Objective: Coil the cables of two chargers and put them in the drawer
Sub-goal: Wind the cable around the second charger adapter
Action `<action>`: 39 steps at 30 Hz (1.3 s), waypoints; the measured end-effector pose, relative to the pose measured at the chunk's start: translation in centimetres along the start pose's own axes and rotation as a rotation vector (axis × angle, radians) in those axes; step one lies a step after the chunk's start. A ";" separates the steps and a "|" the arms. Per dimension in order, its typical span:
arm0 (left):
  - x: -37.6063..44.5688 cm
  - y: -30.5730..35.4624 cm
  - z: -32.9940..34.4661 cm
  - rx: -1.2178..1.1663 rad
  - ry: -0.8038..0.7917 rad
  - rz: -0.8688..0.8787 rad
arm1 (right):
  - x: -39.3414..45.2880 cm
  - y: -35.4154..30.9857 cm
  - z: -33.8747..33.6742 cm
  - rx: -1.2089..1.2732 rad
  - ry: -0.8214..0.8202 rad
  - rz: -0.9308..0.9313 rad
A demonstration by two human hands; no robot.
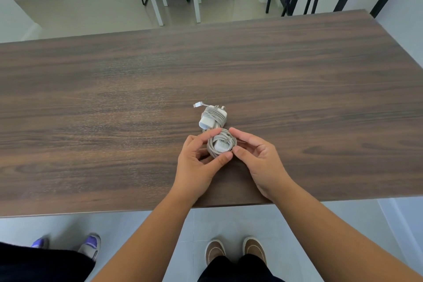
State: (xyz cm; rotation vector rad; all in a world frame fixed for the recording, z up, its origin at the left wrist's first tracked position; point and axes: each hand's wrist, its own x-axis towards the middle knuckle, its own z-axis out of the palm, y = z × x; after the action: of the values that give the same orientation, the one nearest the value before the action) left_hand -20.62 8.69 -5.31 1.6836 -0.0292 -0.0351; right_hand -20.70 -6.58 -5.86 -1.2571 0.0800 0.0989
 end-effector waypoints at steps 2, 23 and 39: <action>-0.1 0.0 -0.1 -0.019 -0.013 0.012 | 0.2 -0.1 0.1 0.038 0.023 0.018; -0.3 -0.6 -0.2 0.005 -0.059 0.027 | 0.5 0.2 1.6 -0.164 0.215 -0.032; -0.3 -0.6 -0.4 0.128 -0.074 0.057 | 0.7 -0.6 2.2 -0.028 0.319 0.193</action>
State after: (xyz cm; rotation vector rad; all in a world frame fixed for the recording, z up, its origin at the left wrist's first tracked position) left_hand -20.87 9.17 -5.82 1.8077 -0.1377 -0.0539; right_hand -19.96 -4.61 -4.65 -1.2829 0.4774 0.0656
